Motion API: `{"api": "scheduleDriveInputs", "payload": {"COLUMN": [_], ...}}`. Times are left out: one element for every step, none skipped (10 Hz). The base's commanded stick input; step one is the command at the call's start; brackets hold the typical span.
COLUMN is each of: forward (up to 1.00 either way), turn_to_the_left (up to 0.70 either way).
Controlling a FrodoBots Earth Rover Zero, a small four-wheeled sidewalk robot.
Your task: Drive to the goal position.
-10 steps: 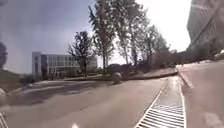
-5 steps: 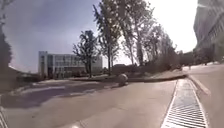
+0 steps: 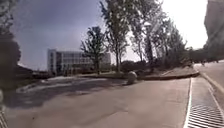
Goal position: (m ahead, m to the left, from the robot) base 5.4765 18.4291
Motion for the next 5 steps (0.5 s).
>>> {"api": "scheduleDriveInputs", "payload": {"forward": [0.45, 0.45, 0.45, 0.45, 0.45], "turn_to_the_left": [0.27, 0.27, 0.27, 0.27, 0.27]}}
